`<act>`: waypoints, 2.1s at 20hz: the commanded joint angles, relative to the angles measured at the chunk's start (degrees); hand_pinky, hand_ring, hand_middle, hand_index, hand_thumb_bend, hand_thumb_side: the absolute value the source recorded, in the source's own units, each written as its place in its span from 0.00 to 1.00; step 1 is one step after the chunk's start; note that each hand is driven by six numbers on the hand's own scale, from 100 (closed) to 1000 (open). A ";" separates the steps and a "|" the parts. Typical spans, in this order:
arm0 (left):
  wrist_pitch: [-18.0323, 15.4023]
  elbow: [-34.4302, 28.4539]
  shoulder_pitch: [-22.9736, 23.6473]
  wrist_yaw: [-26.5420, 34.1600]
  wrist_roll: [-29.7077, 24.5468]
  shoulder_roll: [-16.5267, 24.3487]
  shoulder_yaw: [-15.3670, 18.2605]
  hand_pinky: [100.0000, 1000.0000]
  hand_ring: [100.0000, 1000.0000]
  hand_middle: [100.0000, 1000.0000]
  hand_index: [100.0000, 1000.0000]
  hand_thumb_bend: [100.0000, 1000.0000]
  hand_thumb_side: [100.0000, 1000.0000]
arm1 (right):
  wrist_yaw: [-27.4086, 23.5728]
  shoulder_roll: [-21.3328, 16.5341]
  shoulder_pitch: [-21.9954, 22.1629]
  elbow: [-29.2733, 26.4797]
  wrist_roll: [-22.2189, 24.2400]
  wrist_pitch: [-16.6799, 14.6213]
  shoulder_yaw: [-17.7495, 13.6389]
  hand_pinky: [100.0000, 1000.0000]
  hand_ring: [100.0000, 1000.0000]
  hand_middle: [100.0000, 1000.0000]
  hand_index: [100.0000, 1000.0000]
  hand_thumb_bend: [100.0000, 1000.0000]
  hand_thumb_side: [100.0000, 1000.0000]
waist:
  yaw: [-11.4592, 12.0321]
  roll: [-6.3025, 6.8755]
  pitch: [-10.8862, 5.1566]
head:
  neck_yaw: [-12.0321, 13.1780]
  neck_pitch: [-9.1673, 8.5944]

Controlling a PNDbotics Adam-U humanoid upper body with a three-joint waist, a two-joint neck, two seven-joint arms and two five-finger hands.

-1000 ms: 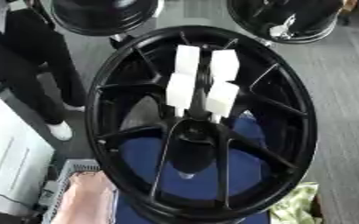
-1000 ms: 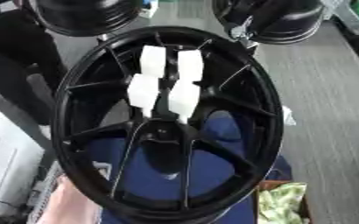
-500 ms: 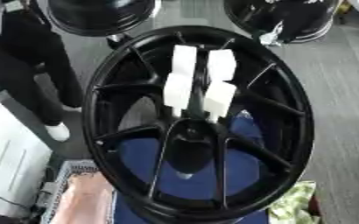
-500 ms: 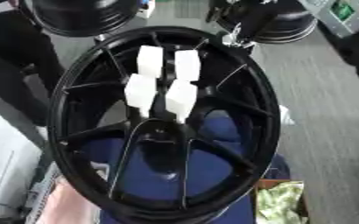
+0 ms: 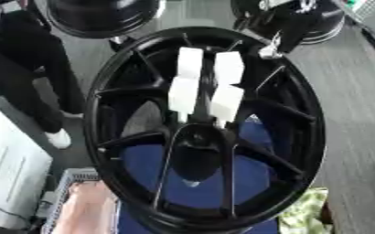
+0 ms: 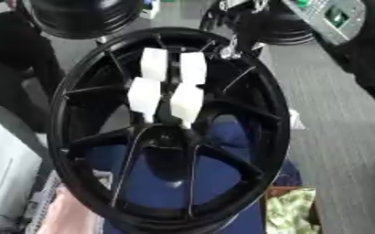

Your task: Pull the pin out of the wheel hub.

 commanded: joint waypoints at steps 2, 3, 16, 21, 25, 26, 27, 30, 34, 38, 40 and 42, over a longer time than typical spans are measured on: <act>0.01 -0.90 -0.59 -0.05 -0.11 1.78 0.23 0.61 0.84 0.70 0.75 0.39 0.75 | -2.19 -0.95 -1.31 -2.48 -0.06 0.87 0.87 0.91 0.95 0.90 0.98 0.04 0.45 | 0.04 -0.20 -2.00 | 0.12 0.30; 0.03 -0.90 -0.57 -0.07 -0.13 1.82 0.23 0.61 0.84 0.70 0.75 0.39 0.75 | -2.66 -0.92 -1.33 -2.84 -0.06 1.11 1.07 0.91 0.95 0.90 0.98 0.02 0.47 | 0.04 -0.20 -2.08 | 0.11 0.30; 0.24 -0.90 -0.49 -0.24 -0.30 1.79 0.13 0.61 0.84 0.69 0.75 0.39 0.75 | -5.48 -0.64 -1.83 -6.10 -0.06 4.82 2.77 0.90 0.95 0.90 0.98 0.00 0.51 | 0.15 -0.39 -2.80 | -0.08 0.30; 0.45 -0.90 -0.31 -0.28 -0.19 1.84 0.25 0.61 0.84 0.69 0.75 0.39 0.75 | -4.66 -1.25 -2.74 -6.84 -0.06 3.65 1.09 0.90 0.96 0.90 0.98 0.00 0.46 | -0.17 -0.46 -2.87 | 0.24 0.30; 0.46 -0.90 -0.40 -0.32 -0.29 1.85 0.21 0.61 0.84 0.69 0.75 0.39 0.75 | -5.50 -1.28 -2.53 -7.18 -0.06 2.49 2.58 0.91 0.96 0.90 0.98 0.05 0.48 | -0.24 -0.44 -2.94 | 0.02 0.30; 0.49 -0.90 -0.36 -0.31 -0.32 1.82 0.22 0.61 0.84 0.69 0.75 0.39 0.75 | -5.71 -1.32 -2.38 -7.05 -0.06 2.38 2.92 0.91 0.96 0.90 0.98 0.07 0.47 | -0.23 -0.43 -2.92 | -0.03 0.30; 0.53 -0.90 -0.32 -0.29 -0.33 1.80 0.23 0.61 0.84 0.68 0.75 0.39 0.75 | -5.89 -1.37 -2.26 -6.94 -0.06 2.37 3.18 0.91 0.96 0.90 0.98 0.10 0.44 | -0.23 -0.44 -2.90 | -0.06 0.30; 0.70 -0.90 -0.34 -0.15 -0.28 1.81 0.27 0.61 0.84 0.68 0.75 0.39 0.75 | -6.71 -1.61 -1.82 -6.69 -0.06 2.93 3.88 0.91 0.96 0.90 0.97 0.11 0.45 | -0.27 -0.45 -2.84 | -0.13 0.30; 0.81 -0.90 -0.32 -0.21 -0.31 1.89 0.28 0.61 0.84 0.68 0.75 0.39 0.75 | -7.67 -1.85 -1.75 -7.33 -0.06 3.76 4.56 0.91 0.96 0.90 0.97 0.14 0.44 | -0.37 -0.45 -2.95 | -0.11 0.30; 0.88 -0.90 -0.33 -0.24 -0.28 1.86 0.28 0.61 0.84 0.68 0.75 0.39 0.75 | -6.56 -1.97 -1.56 -7.45 -0.06 3.59 4.92 0.90 0.96 0.90 0.98 0.20 0.46 | -0.45 -0.44 -3.07 | -0.37 0.30; 0.85 -0.90 -0.32 -0.22 -0.30 1.77 0.24 0.61 0.84 0.68 0.75 0.39 0.75 | -5.60 -1.93 -1.30 -6.97 -0.06 3.24 4.81 0.90 0.97 0.90 0.98 0.21 0.46 | -0.40 -0.41 -3.01 | -0.46 0.30; 0.91 -0.90 -0.25 -0.17 -0.28 1.67 0.23 0.61 0.84 0.68 0.75 0.39 0.75 | -4.35 -1.94 -1.00 -6.26 -0.06 2.95 4.29 0.90 0.96 0.90 0.98 0.20 0.44 | -0.33 -0.37 -2.87 | -0.61 0.30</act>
